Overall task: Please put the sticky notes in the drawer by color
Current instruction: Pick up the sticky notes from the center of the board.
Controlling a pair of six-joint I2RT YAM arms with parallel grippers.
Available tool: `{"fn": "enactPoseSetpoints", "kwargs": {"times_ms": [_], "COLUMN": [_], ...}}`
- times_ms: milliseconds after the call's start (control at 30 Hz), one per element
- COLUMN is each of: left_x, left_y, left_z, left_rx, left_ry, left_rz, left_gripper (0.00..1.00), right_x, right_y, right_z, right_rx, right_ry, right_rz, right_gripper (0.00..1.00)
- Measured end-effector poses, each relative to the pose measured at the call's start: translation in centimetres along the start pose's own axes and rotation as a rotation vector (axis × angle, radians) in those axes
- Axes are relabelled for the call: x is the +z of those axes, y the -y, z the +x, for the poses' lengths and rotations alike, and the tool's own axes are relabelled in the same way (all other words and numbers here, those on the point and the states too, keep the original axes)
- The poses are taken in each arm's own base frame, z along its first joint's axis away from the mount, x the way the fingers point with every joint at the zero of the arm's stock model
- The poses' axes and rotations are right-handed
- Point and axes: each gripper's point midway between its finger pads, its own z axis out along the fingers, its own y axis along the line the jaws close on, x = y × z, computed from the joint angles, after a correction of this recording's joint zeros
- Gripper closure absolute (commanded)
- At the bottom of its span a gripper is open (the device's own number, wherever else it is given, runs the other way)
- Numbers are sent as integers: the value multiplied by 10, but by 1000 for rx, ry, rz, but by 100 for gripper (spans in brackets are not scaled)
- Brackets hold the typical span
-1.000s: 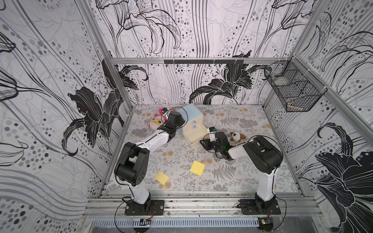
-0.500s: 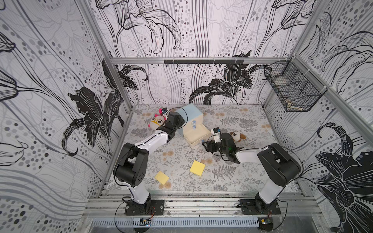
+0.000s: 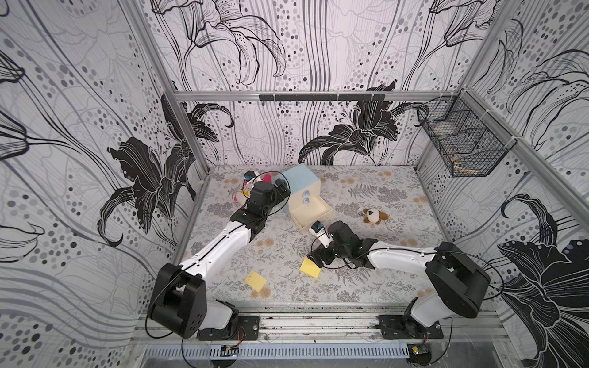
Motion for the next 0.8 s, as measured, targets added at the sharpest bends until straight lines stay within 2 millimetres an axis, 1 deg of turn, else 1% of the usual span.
{"fn": "enactPoseSetpoints", "kwargs": {"times_ms": [100,200,267,333,367,433,500,700,800], "left_x": [-7,-9,-10,-12,-12,-13,-13,-9,-6], "left_y": [-27,-59,-82,-100,-105,-112,-114,-114,-116], "left_z": [15,33,41,48,49,49,47,48,52], "left_rx": [8,6,2,-1,-4,-9,-12,-18,-16], "left_ry": [-18,-54,-71,-87,-89,-90,-87,-93,-104], "left_rz": [-49,-108,-157,-199,-212,-228,-229,-222,-228], "left_gripper": [3,3,3,3,3,3,3,3,3], "right_x": [5,13,21,29,31,33,33,33,35], "right_y": [-15,-24,-29,-34,-35,-38,-37,-34,-33], "right_z": [-14,-17,-12,1,8,21,29,38,42], "right_rx": [-101,-184,-225,-261,-269,-286,-292,-291,-290], "right_ry": [-23,-62,-100,-153,-176,-226,-256,-291,-304], "right_rz": [-23,-32,-40,-48,-51,-59,-60,-46,-47], "right_gripper": [1,1,1,1,1,1,1,1,4]}}
